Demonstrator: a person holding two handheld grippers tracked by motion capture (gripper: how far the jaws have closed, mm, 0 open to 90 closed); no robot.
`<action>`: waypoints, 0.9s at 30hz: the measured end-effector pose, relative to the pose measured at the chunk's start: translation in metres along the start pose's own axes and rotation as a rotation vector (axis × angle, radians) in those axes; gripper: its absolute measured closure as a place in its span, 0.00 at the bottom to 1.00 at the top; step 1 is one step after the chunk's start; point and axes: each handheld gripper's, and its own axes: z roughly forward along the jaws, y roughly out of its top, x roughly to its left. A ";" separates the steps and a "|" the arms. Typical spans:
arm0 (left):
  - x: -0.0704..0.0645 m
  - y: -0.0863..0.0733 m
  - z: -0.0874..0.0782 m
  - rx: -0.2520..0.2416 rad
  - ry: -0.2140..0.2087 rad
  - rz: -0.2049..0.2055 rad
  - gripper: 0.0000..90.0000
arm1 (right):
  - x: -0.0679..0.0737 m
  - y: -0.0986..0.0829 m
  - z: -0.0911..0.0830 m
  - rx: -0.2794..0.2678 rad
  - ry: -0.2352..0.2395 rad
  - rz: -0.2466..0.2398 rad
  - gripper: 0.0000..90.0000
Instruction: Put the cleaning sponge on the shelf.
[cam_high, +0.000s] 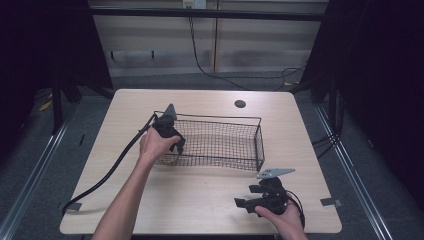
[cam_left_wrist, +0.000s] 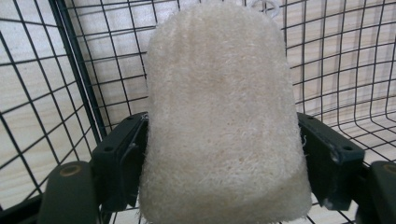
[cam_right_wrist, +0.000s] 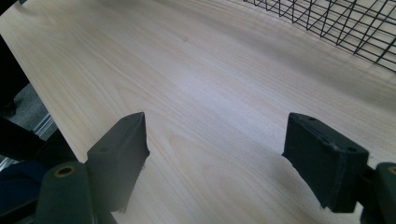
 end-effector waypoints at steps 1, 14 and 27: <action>0.000 0.000 0.000 0.000 0.000 0.000 0.26 | 0.000 0.000 0.000 0.000 0.000 0.000 0.24; 0.001 -0.002 -0.009 -0.031 -0.035 0.027 0.21 | 0.000 0.000 0.000 0.002 0.000 0.001 0.24; 0.006 -0.006 -0.025 -0.073 -0.070 0.052 0.21 | 0.000 0.000 0.001 0.000 0.002 -0.001 0.24</action>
